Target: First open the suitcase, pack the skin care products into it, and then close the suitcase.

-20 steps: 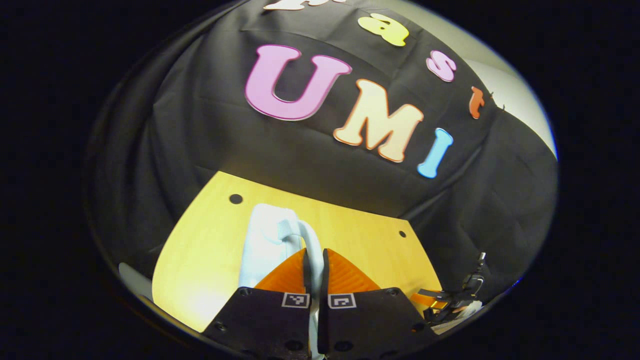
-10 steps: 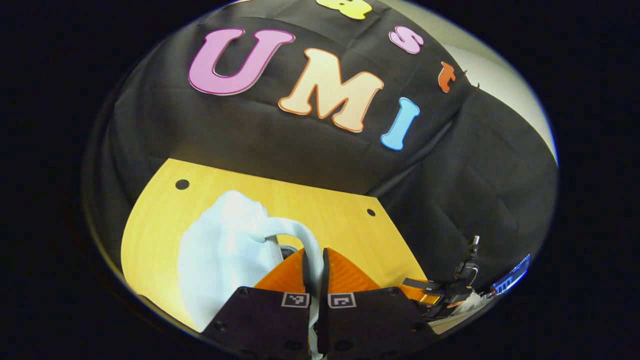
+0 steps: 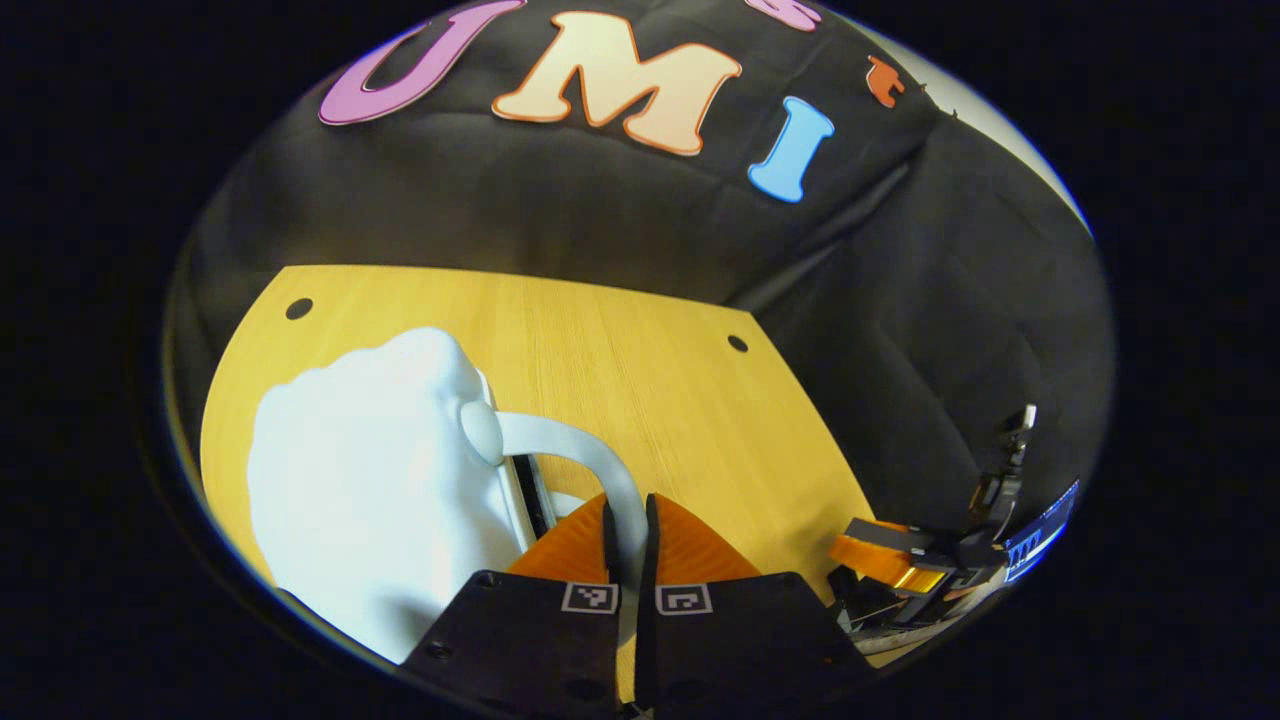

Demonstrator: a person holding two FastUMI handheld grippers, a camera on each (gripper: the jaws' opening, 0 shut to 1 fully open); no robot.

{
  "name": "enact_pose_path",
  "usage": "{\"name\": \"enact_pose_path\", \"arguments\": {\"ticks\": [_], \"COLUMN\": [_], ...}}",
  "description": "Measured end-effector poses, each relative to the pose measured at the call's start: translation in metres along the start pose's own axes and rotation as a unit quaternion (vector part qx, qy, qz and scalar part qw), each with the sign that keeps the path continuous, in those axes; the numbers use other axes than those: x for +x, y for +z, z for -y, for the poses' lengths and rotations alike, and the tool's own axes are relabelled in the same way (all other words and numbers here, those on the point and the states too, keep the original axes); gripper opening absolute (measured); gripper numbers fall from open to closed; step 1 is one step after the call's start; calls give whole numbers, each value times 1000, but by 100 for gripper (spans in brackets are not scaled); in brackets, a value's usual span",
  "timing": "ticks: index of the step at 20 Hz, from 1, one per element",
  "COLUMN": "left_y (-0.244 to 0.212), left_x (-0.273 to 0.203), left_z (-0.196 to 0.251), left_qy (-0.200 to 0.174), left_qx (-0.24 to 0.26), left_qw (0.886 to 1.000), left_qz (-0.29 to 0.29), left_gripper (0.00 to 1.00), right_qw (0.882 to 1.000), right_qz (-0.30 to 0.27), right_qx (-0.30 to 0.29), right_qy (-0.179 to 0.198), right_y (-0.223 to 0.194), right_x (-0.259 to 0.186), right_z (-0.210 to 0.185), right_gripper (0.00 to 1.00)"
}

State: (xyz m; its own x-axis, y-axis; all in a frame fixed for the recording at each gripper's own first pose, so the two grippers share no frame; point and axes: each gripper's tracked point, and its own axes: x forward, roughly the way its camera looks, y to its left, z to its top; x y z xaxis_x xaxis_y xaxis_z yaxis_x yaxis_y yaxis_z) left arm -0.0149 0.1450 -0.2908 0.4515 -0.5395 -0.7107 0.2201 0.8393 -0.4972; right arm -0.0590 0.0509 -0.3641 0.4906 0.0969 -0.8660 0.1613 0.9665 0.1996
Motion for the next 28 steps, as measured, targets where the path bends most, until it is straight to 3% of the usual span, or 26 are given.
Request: {"name": "enact_pose_path", "arguments": {"ticks": [8, 11, 15, 17, 20, 24, 28], "left_y": [-54, -64, -60, -49, -10, 44, 91], "left_x": [51, 59, 66, 59, 28, -26, -91], "left_z": [-3, -3, 5, 20, 40, 68, 86], "left_qy": [37, 49, 90, 101, 109, 123, 147], "left_qx": [31, 31, 56, 83, 116, 131, 157], "left_qw": [997, 997, 994, 991, 979, 955, 923], "left_qz": [-56, -45, -4, 34, 124, 235, 320], "left_gripper": [0, 1, 12, 51, 94, 92, 94], "right_qw": [999, 999, 1000, 1000, 997, 981, 950], "right_qz": [-3, 2, 11, 22, 67, 177, 297], "right_qx": [4, -2, -9, -17, -37, -73, -90], "right_qy": [-32, -32, -23, -14, 2, 20, 42], "right_y": [0, 4, 13, 22, 51, 107, 169], "right_x": [-15, -17, -17, -18, -25, -53, -98], "right_z": [37, 38, 33, 25, 8, -25, -63], "right_gripper": [99, 99, 99, 97, 96, 99, 99]}}
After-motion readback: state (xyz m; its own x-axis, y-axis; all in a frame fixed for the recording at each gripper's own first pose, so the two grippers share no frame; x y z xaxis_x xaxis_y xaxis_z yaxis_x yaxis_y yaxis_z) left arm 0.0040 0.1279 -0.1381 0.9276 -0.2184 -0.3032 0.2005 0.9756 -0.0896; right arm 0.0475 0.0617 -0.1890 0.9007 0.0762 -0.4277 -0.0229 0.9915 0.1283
